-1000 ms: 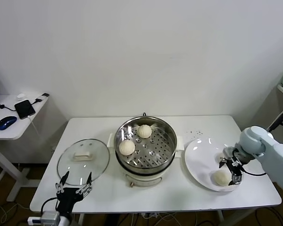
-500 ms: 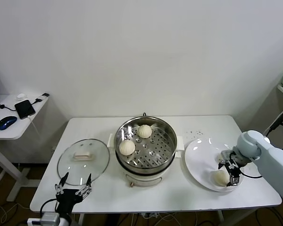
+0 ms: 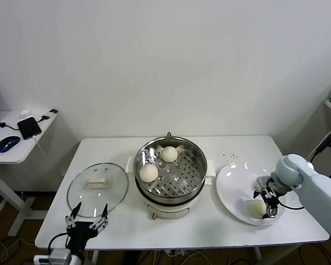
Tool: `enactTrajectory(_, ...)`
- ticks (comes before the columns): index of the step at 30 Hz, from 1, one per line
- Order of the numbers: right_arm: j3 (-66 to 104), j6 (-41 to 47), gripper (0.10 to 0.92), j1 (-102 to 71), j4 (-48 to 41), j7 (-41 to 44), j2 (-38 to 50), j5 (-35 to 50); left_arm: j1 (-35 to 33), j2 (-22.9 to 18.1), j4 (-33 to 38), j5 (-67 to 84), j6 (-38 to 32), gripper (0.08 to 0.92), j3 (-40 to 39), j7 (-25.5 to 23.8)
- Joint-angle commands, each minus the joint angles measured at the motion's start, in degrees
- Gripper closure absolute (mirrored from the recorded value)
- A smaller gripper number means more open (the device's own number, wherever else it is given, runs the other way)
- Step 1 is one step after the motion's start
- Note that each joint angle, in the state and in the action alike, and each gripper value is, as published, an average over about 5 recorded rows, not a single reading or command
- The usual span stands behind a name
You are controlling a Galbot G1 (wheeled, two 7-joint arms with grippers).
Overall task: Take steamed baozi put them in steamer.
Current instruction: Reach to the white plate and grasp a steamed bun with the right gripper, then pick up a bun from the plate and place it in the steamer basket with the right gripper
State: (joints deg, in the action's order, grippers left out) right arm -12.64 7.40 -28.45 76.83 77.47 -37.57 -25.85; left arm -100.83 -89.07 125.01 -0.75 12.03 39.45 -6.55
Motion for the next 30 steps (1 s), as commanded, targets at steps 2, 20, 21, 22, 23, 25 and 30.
enactTrajectory(2,0.1,0.1,0.292,-0.1,-0.2,0.0,-0.1,0.2,0.2,0.0,-0.2,0.0,0.1,0.177,0.0,0.0)
enactTrajectory(20,-2.7,1.4,0.467,8.1,0.6,1.2,2.6,5.5,1.5,0.0,-0.7,0.0,0.4,0.177,-0.2,-0.1)
enactTrajectory(21,-3.8,1.7,0.468,10.1,0.9,1.4,3.2,6.4,1.6,0.0,-0.7,0.0,0.4,0.177,-0.3,-0.1)
enactTrajectory(22,-5.9,2.1,0.468,13.0,1.4,1.7,3.8,7.6,1.8,0.0,-0.7,-0.1,0.4,0.177,-0.3,-0.1)
enactTrajectory(23,-8.2,2.5,0.470,16.3,1.8,2.0,4.3,8.8,2.0,-0.1,-0.7,-0.1,0.3,0.177,-0.2,-0.1)
enactTrajectory(25,-12.4,3.4,0.471,22.8,2.6,2.8,4.9,11.4,2.2,-0.1,-0.9,-0.4,0.2,0.177,-0.1,0.0)
enactTrajectory(30,-23.5,5.8,0.474,41.2,3.7,5.2,2.4,19.7,2.6,-0.2,-1.7,-1.8,-0.7,0.177,0.4,0.6)
